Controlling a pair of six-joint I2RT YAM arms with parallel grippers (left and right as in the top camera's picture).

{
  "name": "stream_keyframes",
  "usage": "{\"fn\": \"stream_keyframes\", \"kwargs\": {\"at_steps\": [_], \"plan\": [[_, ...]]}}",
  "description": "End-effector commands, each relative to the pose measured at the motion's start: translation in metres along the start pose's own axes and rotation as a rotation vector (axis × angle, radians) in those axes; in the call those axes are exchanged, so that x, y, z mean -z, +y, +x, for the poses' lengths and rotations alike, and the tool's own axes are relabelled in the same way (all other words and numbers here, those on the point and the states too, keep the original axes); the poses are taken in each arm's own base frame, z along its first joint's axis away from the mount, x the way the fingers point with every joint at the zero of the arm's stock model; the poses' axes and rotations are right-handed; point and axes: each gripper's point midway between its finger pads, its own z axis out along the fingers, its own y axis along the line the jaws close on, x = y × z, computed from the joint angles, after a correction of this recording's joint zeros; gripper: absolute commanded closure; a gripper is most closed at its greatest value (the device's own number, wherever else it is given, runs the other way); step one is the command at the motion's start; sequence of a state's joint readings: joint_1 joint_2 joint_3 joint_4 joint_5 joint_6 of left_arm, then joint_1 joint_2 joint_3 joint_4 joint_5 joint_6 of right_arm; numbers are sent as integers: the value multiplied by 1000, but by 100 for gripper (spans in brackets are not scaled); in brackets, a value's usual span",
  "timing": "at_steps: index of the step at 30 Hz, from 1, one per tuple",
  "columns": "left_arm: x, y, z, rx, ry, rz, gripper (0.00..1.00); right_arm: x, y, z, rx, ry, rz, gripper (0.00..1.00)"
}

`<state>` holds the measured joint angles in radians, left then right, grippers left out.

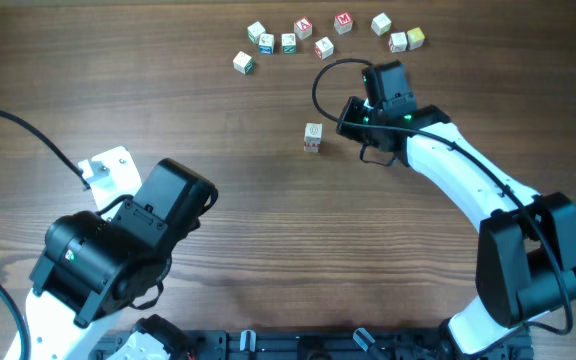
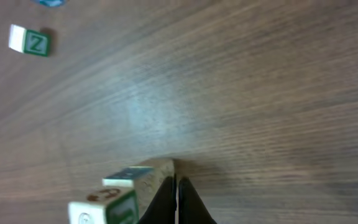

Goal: Form a tower

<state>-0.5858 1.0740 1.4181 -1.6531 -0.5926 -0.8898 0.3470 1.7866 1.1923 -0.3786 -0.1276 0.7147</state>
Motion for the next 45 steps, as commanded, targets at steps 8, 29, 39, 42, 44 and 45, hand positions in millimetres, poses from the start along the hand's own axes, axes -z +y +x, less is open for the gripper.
{"fn": "stream_keyframes", "kwargs": {"at_steps": [8, 29, 39, 42, 44, 45], "plan": [[0, 1, 0, 21, 2, -3, 0, -30, 15, 21, -17, 113, -122, 96], [0, 1, 0, 21, 2, -3, 0, -27, 17, 40, -14, 207, -147, 96], [0, 1, 0, 21, 2, -3, 0, 35, 21, 27, 66, 61, 5, 28], [0, 1, 0, 21, 2, -3, 0, 36, 41, 49, 354, 88, -34, 7], [0, 1, 0, 21, 2, -3, 0, 36, 42, 54, 364, 108, -38, 65], [0, 1, 0, 21, 2, -3, 0, 36, 39, 57, 316, 121, -25, 86]]}}
